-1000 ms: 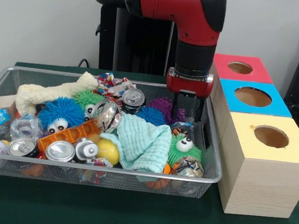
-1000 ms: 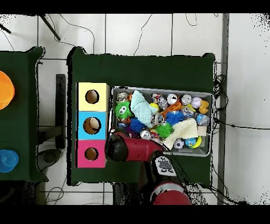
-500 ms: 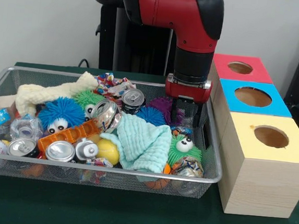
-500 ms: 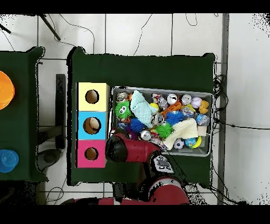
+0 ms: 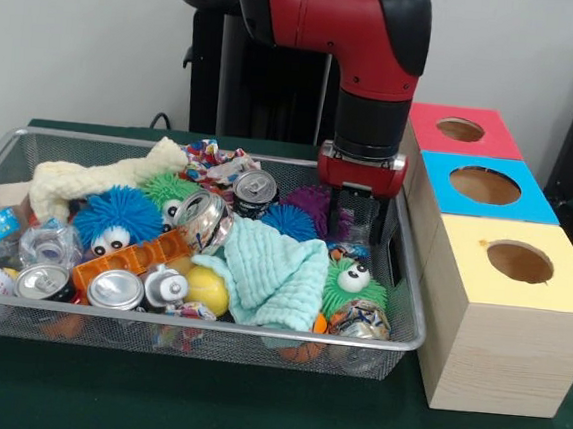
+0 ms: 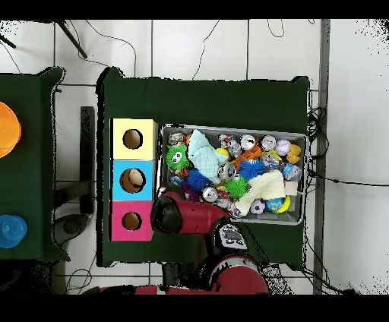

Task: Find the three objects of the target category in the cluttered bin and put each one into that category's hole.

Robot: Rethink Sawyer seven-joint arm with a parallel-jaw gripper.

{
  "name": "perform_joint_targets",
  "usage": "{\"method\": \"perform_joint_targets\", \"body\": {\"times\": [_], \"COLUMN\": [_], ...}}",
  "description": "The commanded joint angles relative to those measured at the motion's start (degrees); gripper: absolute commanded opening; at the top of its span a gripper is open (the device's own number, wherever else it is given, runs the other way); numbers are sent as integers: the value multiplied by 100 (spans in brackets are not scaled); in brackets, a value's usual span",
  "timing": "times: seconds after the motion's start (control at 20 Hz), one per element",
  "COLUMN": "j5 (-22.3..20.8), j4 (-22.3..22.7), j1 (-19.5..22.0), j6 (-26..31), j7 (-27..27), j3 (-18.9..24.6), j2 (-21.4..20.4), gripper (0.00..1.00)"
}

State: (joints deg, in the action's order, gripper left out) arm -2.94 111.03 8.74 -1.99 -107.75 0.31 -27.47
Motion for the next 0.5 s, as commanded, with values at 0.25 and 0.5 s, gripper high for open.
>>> {"method": "perform_joint_targets", "body": {"times": [0.25, 0.5], "j5": [168, 138], "j4": [-563, -575], "j1": [-45, -62], "j6": [79, 137], "j7": [-755, -714], "j3": [-154, -160], "j2": [526, 535], "gripper": [100, 100]}}
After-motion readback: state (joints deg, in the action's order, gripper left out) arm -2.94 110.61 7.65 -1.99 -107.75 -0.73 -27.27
